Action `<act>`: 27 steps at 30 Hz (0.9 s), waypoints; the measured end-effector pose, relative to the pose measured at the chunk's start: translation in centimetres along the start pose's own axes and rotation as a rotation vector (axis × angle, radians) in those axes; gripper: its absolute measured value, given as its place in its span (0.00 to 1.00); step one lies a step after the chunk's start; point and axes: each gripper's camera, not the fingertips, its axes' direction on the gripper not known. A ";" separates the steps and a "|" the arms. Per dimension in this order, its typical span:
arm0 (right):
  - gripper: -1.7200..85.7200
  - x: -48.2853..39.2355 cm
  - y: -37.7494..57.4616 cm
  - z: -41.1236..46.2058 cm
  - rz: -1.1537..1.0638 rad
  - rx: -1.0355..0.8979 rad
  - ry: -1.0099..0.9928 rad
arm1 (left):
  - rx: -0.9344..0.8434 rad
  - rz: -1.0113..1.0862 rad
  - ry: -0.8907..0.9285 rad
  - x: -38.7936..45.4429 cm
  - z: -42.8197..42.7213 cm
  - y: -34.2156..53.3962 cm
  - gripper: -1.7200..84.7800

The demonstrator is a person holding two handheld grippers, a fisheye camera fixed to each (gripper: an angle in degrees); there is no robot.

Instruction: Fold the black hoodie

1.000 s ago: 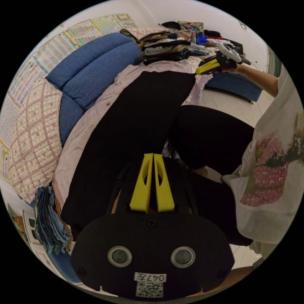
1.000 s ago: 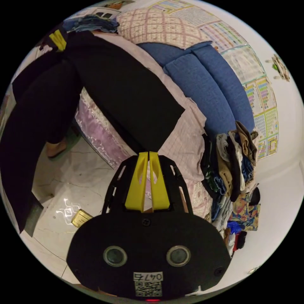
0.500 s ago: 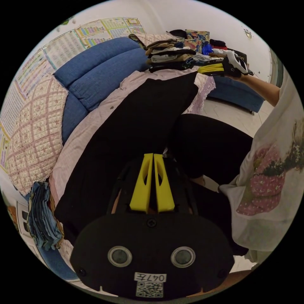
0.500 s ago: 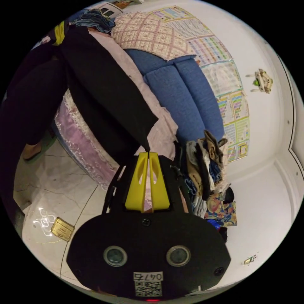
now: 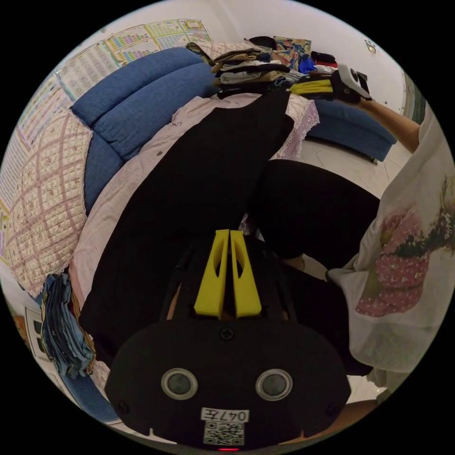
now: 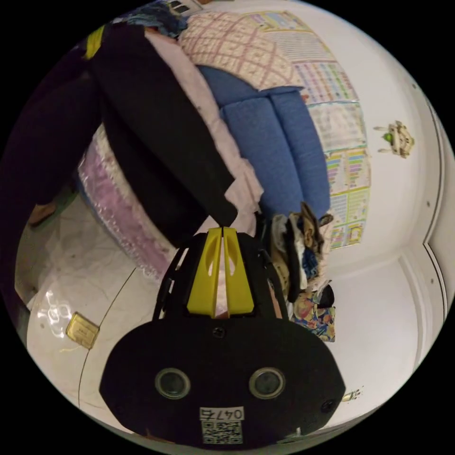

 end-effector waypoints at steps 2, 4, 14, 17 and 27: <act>0.02 -1.1 0.7 1.1 -0.029 -0.031 -0.094 | 0.007 -0.014 0.015 -1.2 -1.5 -1.9 0.01; 0.02 -1.1 0.9 1.3 -0.027 -0.030 -0.115 | 0.011 -0.020 0.020 -2.3 -2.8 -3.4 0.01; 0.13 6.5 2.7 3.8 0.094 -0.191 -0.271 | 0.130 -0.242 0.023 -9.7 -15.0 -10.4 0.06; 0.11 11.8 2.3 2.5 0.264 -0.156 -0.221 | 0.273 -0.395 0.051 -12.1 -21.1 -9.6 0.08; 0.07 18.0 -9.9 -5.1 0.276 0.249 -0.338 | 0.217 -0.942 -0.452 -29.8 -37.5 -6.5 0.08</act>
